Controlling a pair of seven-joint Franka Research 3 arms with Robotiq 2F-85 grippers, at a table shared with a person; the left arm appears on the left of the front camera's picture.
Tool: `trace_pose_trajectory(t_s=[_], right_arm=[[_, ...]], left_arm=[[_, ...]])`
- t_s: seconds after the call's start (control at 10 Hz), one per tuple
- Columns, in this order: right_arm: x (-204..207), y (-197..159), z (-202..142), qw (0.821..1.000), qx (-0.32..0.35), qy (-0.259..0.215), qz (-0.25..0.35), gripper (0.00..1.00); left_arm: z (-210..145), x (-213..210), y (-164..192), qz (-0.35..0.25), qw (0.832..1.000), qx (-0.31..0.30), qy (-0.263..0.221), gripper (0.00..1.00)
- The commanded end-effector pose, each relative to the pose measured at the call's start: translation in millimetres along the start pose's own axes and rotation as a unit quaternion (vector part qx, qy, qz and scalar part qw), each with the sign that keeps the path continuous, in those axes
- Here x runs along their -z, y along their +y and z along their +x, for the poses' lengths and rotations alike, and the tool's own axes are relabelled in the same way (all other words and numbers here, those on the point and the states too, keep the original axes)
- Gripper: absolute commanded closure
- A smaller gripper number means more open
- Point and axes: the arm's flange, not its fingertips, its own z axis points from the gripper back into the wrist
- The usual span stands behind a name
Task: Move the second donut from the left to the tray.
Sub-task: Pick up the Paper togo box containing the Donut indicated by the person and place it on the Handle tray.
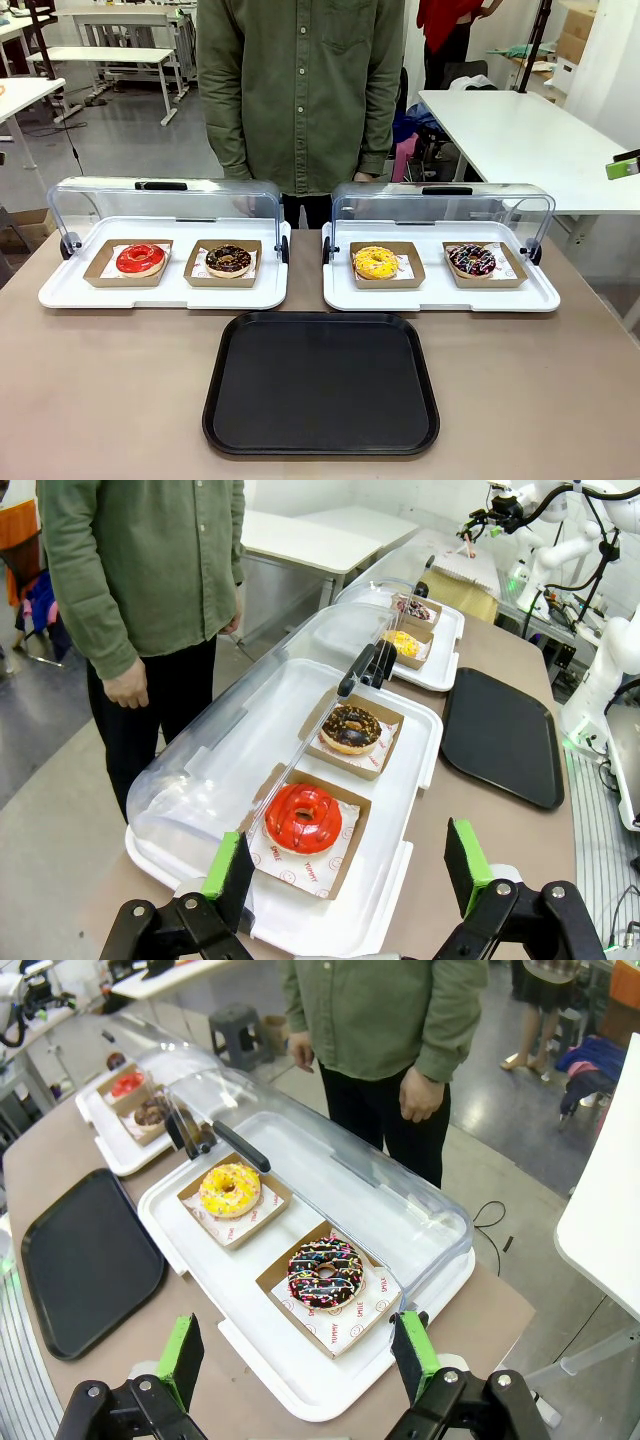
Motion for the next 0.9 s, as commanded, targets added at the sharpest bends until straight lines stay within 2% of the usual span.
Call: trace_pose_trajectory(t_s=[0.0,0.8], right_arm=[[0.8,5.1,1.7,1.000,0.004,-0.005,0.000,0.00],[0.8,5.1,1.7,1.000,0.004,-0.005,0.000,0.00]], left_arm=[[1.6,0.0,-1.5,-0.003,1.000,0.001,-0.001,0.00],[1.6,0.0,-1.5,-0.003,1.000,0.001,-0.001,0.00]])
